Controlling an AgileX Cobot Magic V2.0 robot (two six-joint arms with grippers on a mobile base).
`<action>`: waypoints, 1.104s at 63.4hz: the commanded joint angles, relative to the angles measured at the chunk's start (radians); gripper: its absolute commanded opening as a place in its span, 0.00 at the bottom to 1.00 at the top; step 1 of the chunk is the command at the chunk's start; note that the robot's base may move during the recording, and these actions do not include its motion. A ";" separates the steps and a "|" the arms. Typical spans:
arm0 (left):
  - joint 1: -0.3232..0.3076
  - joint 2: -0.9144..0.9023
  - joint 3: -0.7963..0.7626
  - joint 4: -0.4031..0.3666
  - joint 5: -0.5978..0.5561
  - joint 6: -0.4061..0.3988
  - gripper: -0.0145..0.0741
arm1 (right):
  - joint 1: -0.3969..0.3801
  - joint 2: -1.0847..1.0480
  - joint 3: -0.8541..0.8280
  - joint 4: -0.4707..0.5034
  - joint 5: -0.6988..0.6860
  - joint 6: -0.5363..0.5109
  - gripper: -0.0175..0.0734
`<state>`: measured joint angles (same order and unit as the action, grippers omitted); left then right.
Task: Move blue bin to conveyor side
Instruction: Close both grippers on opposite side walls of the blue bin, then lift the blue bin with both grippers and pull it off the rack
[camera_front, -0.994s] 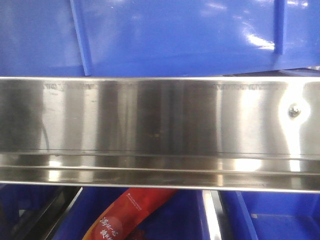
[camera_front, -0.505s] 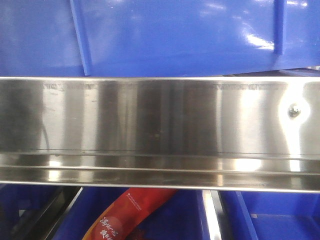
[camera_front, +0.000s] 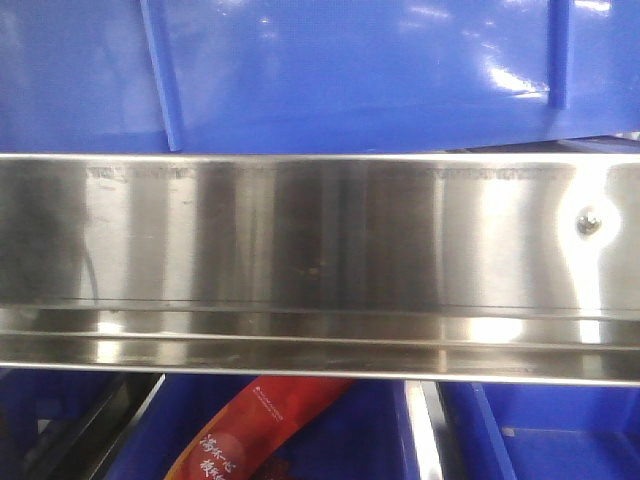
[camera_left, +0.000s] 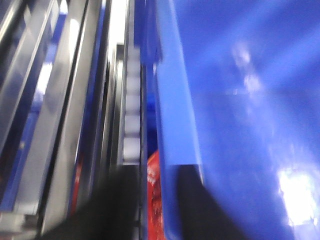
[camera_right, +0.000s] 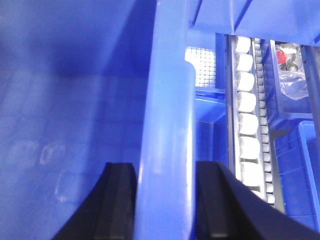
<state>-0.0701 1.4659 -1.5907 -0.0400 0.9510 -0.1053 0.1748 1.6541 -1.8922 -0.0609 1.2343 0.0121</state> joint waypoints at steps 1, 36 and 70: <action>-0.007 -0.001 0.002 -0.002 -0.026 -0.009 0.62 | -0.003 -0.001 0.001 -0.008 -0.013 -0.007 0.11; -0.094 0.123 0.000 0.151 -0.054 -0.210 0.69 | -0.003 -0.001 0.001 -0.008 -0.013 -0.007 0.11; -0.092 0.127 -0.077 0.096 -0.021 -0.210 0.68 | -0.003 -0.001 0.001 -0.008 -0.013 -0.007 0.11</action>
<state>-0.1622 1.5951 -1.6449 0.0633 0.9294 -0.3090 0.1748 1.6541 -1.8922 -0.0609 1.2325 0.0146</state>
